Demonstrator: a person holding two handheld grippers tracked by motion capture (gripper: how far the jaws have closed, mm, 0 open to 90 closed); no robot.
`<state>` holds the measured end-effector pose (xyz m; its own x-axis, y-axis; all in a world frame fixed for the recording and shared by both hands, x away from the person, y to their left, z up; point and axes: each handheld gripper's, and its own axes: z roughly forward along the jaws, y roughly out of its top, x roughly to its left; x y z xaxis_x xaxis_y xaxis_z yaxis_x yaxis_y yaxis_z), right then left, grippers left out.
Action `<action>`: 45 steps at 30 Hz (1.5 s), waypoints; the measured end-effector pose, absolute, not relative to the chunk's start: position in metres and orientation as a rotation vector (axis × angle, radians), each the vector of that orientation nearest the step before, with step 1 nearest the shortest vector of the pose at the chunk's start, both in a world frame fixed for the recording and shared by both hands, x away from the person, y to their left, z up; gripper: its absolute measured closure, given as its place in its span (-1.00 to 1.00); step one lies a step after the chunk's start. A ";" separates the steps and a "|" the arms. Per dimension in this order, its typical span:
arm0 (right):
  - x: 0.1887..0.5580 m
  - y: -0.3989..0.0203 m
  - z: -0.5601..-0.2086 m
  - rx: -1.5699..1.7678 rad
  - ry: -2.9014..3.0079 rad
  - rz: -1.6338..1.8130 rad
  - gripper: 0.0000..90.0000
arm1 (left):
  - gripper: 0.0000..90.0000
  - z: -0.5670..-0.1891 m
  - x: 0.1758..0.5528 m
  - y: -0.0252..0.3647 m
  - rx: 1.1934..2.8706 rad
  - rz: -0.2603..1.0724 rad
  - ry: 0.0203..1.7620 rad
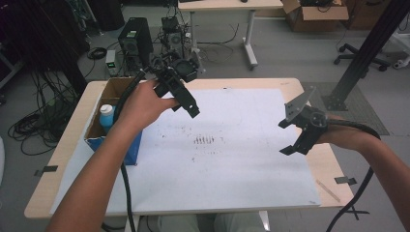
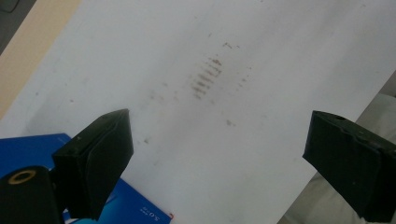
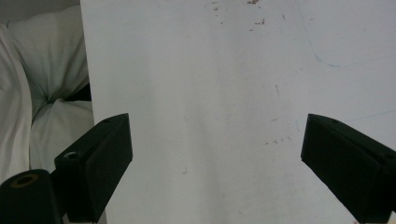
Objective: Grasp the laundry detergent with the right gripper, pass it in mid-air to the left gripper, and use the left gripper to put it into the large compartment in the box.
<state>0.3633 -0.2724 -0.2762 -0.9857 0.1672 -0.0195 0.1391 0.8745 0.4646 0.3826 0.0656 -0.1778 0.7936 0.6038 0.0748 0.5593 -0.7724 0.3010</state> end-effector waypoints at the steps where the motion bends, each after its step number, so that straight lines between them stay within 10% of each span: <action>1: 0.364 -0.272 -0.276 0.244 2.984 0.732 -0.81 | -0.81 -0.179 0.383 0.064 2.725 0.239 0.884; 45: 0.361 -0.271 -0.276 0.248 2.986 0.732 -0.80 | -0.81 -0.192 0.380 0.044 2.772 0.187 0.721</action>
<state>0.3612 -0.2714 -0.2764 -0.9854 0.1693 -0.0171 0.1421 0.8744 0.4640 0.3798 0.0439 -0.1920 0.8678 0.4937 0.0563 0.4587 -0.8396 0.2910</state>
